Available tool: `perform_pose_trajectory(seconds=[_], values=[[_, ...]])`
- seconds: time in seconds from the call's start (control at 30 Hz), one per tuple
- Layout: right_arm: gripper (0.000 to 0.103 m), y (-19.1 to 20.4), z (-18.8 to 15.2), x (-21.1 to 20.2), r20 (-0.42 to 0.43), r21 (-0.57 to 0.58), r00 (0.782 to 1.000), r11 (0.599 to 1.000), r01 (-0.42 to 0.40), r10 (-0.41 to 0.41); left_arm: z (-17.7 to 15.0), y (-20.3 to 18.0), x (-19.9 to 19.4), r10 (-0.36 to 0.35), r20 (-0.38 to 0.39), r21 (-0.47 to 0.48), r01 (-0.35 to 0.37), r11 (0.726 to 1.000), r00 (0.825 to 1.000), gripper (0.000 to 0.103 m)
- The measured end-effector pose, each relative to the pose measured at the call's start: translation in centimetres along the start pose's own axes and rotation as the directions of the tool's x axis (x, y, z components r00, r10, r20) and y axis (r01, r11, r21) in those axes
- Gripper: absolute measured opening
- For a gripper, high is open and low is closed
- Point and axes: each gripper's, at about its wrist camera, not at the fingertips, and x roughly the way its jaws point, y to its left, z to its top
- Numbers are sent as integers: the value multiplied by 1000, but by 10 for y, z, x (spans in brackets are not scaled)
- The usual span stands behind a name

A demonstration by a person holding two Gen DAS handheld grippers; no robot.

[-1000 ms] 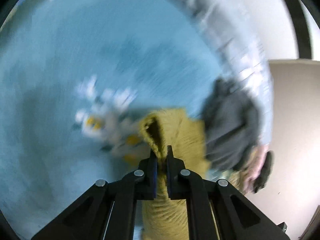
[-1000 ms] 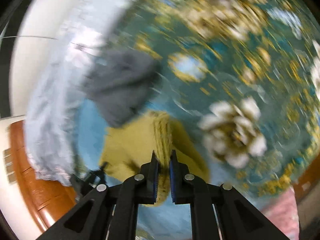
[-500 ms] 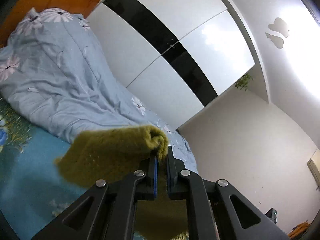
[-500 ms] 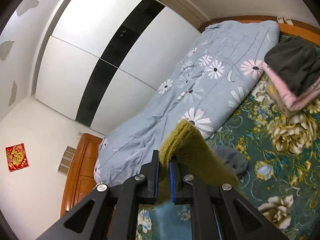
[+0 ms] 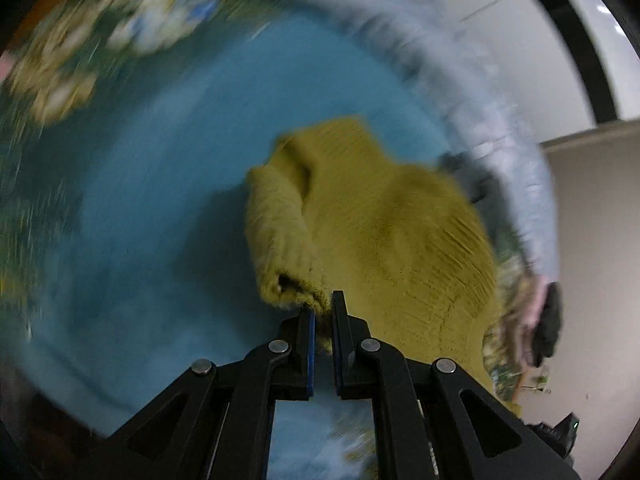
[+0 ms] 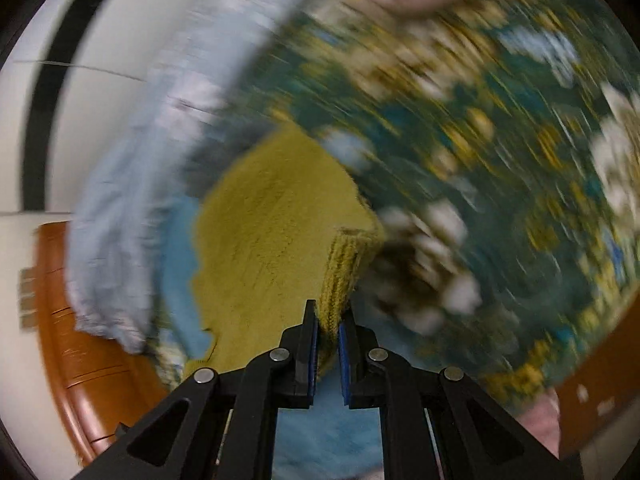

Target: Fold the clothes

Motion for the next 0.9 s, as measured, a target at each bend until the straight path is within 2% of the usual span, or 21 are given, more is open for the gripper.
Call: perform_pose_trajectory(seconds=[0.07, 0.23, 0.43, 0.57, 0.67, 0.7, 0.77, 0.83, 0.9], values=[[9, -21, -11, 14, -37, 36, 998, 998, 43, -41, -12, 18, 15, 53, -45, -28, -55, 998, 998, 6], [9, -61, -31, 31, -97, 101, 989, 987, 125, -115, -35, 46, 31, 118, -119, -59, -126, 990, 986, 7], [10, -76, -38, 37, -130, 79, 977, 981, 179, -168, -47, 54, 62, 211, -205, -35, -222, 974, 956, 7], [14, -76, -33, 32, -123, 52, 981, 986, 156, -149, -37, 46, 64, 205, -197, -75, -223, 972, 959, 13], [16, -80, -19, 21, -98, 24, 979, 983, 183, -180, -23, 45, 58, 211, -196, -126, -238, 963, 958, 26], [19, -82, -12, 17, -87, 18, 977, 980, 198, -196, -17, 45, 53, 218, -183, -144, -245, 959, 959, 37], [25, -83, 6, 13, -67, 11, 975, 977, 213, -211, -3, 43, 39, 226, -139, -186, -249, 950, 964, 40], [26, -78, 25, 13, -50, 9, 978, 980, 201, -200, 16, 36, 31, 193, -98, -221, -211, 952, 976, 42], [32, -66, 48, 19, -32, 7, 985, 985, 172, -172, 40, 21, 29, 153, -64, -244, -164, 956, 986, 46]])
